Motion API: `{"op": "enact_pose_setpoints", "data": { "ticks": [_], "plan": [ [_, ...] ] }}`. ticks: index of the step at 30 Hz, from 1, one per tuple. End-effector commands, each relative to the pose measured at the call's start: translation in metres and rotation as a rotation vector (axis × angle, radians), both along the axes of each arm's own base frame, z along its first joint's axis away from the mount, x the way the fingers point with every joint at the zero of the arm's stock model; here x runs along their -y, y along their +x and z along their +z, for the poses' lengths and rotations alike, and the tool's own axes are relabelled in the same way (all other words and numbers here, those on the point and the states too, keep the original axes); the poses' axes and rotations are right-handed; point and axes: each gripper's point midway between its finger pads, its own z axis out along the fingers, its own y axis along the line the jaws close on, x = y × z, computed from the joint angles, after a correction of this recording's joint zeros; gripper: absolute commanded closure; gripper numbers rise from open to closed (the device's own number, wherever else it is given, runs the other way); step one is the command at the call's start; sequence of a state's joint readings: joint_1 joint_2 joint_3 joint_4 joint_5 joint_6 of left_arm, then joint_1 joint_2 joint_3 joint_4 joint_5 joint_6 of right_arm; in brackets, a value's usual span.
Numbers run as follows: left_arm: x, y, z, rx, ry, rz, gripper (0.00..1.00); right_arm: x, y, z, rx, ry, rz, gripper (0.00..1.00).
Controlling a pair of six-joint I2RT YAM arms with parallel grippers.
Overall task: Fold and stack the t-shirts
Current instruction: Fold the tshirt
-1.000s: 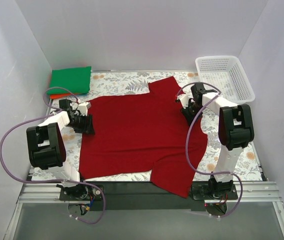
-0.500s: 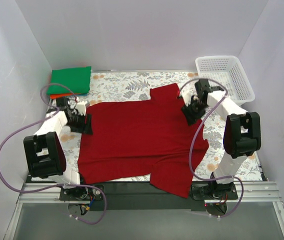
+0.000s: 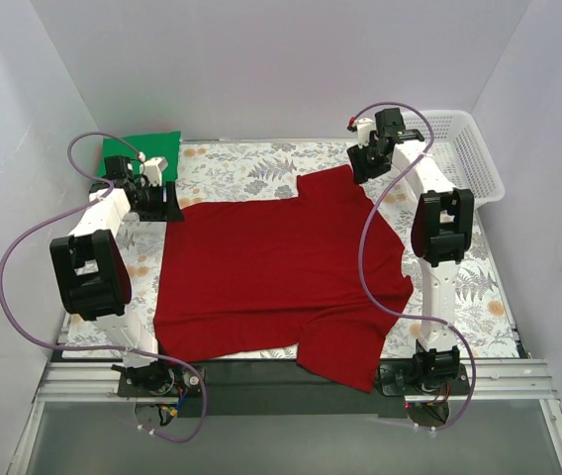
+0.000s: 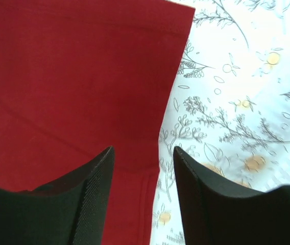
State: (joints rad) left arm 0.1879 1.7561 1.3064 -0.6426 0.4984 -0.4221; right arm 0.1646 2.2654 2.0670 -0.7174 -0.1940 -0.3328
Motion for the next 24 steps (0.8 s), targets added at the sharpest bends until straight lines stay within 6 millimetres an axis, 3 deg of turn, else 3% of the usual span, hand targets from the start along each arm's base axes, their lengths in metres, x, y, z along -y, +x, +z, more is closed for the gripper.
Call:
{"op": "enact_pose_setpoints", "data": {
  "ticks": [1, 6, 12, 24],
  "plan": [
    [-0.001, 0.023, 0.019, 0.079, -0.026, 0.035, 0.43, 0.0, 0.025, 0.007, 0.055, 0.02, -0.075, 0.43],
    [-0.002, 0.035, 0.009, 0.069, -0.039, 0.049, 0.4, 0.0, 0.047, -0.005, 0.115, 0.029, -0.118, 0.35],
    [-0.006, 0.047, -0.004, 0.054, -0.035, 0.063, 0.39, -0.005, 0.067, -0.016, 0.155, 0.058, -0.139, 0.34],
    [-0.01, 0.054, -0.033, 0.004, -0.015, 0.071, 0.39, -0.02, 0.082, -0.051, 0.153, 0.103, -0.113, 0.33]
  ]
}}
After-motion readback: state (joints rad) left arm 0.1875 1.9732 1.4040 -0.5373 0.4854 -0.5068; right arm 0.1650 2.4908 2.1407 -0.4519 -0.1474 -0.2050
